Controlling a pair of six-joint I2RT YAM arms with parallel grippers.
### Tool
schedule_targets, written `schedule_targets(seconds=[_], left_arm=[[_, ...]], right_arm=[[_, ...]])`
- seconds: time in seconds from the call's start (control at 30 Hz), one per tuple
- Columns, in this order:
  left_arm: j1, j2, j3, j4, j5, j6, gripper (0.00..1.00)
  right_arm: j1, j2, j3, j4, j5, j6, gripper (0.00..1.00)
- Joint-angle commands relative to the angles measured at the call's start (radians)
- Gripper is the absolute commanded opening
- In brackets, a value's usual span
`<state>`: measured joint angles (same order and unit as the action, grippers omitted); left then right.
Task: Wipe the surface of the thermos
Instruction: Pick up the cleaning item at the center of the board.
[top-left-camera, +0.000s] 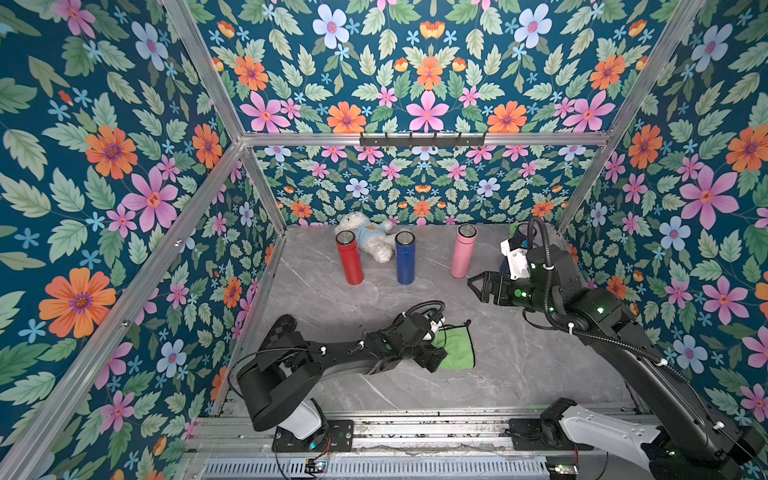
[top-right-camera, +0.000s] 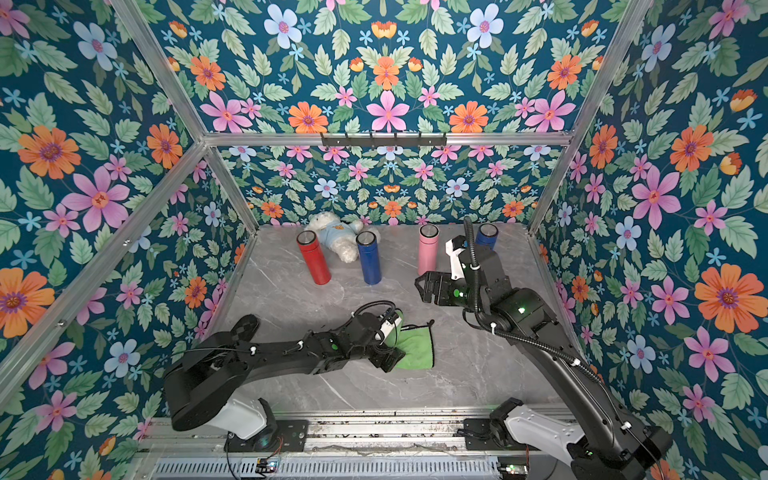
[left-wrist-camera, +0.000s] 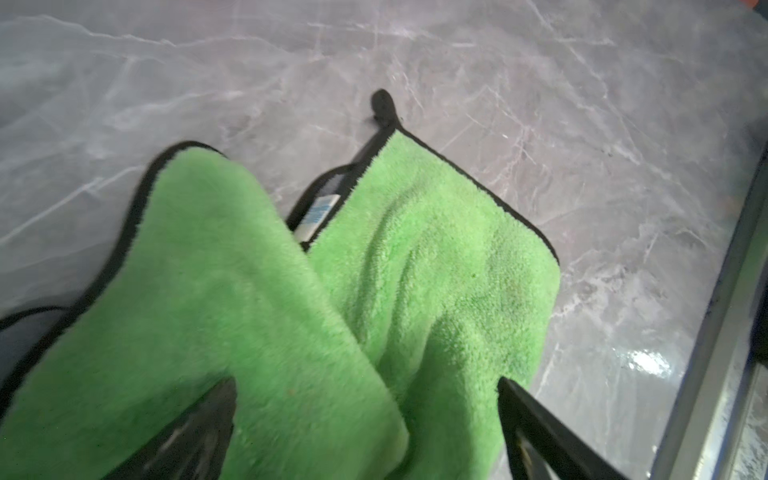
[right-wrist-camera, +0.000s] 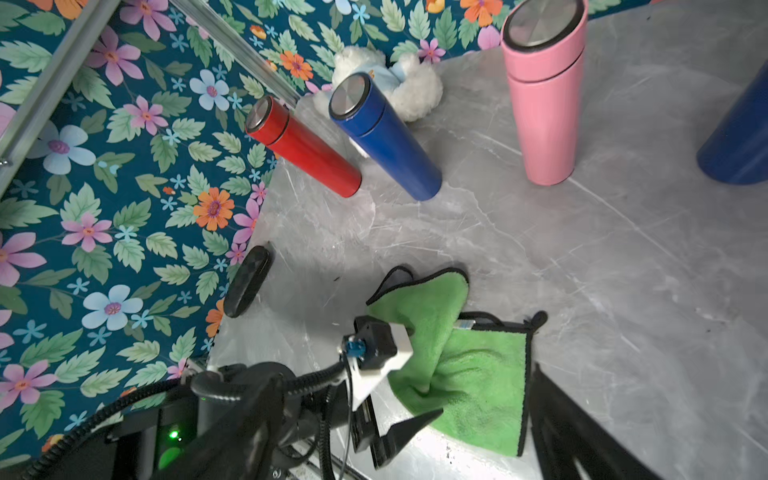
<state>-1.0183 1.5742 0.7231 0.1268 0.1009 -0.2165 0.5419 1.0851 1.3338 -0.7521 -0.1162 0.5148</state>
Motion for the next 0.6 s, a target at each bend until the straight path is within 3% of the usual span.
schedule_targets(seconds=[0.0, 0.23, 0.33, 0.43, 0.57], left_arm=[[-0.008, 0.076, 0.056, -0.090, 0.031, 0.000, 0.99], [-0.020, 0.206, 0.161, -0.225, -0.082, -0.058, 0.99], [-0.022, 0.254, 0.182, -0.265, -0.116, -0.078, 0.92], [-0.022, 0.290, 0.180, -0.279, -0.124, -0.095, 0.74], [-0.021, 0.296, 0.143, -0.241, -0.102, -0.116, 0.37]], right_arm=[[-0.015, 0.021, 0.041, -0.032, -0.003, -0.047, 0.91], [-0.025, 0.076, 0.109, -0.037, -0.009, -0.077, 0.91], [-0.032, 0.112, 0.148, -0.048, -0.007, -0.088, 0.91], [-0.048, 0.173, 0.210, -0.071, 0.000, -0.098, 0.92], [-0.077, 0.284, 0.337, -0.130, 0.039, -0.113, 0.99]])
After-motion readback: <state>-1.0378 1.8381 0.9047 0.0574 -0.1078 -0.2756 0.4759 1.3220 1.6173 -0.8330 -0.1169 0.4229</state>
